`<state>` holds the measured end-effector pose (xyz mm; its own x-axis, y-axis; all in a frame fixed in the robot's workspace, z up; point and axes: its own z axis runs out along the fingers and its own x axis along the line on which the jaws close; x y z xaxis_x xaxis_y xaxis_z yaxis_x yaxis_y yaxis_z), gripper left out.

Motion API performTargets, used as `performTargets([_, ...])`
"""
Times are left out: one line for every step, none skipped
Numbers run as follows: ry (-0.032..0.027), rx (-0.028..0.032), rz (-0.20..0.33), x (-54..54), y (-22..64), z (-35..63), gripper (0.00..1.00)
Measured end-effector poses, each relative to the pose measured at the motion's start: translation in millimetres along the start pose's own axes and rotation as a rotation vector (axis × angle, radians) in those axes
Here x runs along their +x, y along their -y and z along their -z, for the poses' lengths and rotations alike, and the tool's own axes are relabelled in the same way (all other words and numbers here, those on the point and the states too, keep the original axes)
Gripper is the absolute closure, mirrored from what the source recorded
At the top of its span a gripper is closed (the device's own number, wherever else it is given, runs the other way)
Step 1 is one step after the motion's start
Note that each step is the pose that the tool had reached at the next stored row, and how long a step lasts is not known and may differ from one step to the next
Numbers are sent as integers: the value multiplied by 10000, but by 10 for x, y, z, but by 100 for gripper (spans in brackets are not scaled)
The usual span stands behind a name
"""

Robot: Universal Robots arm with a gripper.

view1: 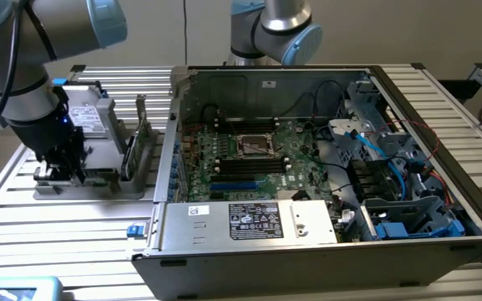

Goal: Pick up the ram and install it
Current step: 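Pick up the ram and move it above insertion slot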

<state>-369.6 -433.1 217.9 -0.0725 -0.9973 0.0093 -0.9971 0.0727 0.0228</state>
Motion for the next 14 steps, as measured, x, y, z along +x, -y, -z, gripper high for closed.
performTargets([-1, 0, 11, 0, -1, 45, 86])
performTargets([-1, 0, 22, 1, -2, 90, 86])
performTargets([-1, 0, 34, 1, -3, 139, 86])
performTargets([-1, 1, 47, 2, -4, 183, 86])
performTargets([-3, -1, 64, 2, -5, 228, 86])
performTargets([-5, 1, 86, 2, -6, 273, 86])
performTargets([-9, 3, 127, 3, -7, 320, 86])
performTargets([-20, 3, 208, 4, -8, 363, 86])
performTargets([-32, 6, 335, 4, -10, 394, 86])
performTargets([-39, 7, 479, 4, -10, 415, 86])
performTargets([-42, 9, 627, 4, -10, 437, 86])
performTargets([-46, 9, 759, 4, -11, 472, 86])
performTargets([-48, 11, 852, 5, -12, 511, 86])
performTargets([-47, 12, 908, 5, -12, 556, 86])
